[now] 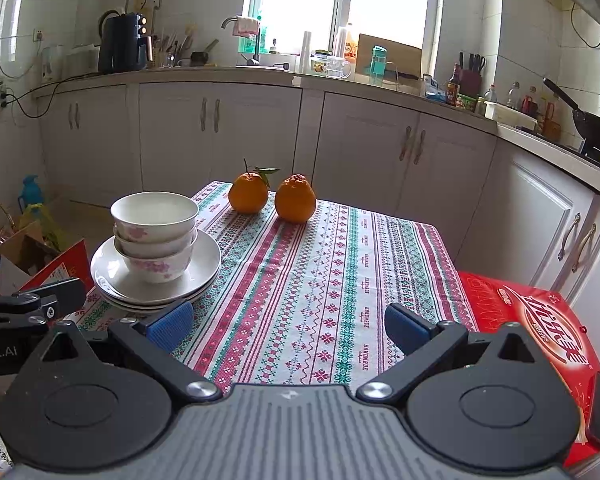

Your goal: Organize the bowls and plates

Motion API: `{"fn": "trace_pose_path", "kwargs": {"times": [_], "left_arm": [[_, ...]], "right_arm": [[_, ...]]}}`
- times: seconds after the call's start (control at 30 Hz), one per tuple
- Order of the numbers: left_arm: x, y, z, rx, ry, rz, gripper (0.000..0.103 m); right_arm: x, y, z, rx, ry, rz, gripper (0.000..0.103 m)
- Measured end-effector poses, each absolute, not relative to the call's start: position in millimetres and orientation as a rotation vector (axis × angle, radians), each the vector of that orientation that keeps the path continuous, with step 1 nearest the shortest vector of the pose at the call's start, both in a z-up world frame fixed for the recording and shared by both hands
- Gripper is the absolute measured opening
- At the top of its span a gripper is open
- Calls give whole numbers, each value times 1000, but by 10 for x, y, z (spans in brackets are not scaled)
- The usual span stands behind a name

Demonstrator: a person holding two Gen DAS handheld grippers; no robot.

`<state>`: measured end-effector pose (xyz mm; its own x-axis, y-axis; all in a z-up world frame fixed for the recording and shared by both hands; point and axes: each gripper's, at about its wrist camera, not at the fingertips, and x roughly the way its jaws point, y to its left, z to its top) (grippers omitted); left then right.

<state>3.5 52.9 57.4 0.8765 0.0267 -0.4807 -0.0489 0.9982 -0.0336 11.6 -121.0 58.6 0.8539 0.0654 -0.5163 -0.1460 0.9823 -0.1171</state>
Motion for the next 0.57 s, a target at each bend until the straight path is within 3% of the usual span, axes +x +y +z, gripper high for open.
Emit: {"fn": "trace_pose_path", "kwargs": {"times": [0.57], "left_arm": [[38, 513, 595, -42, 500, 40, 102]], "right_arm": [[109, -1228, 598, -150, 533, 107, 103]]}}
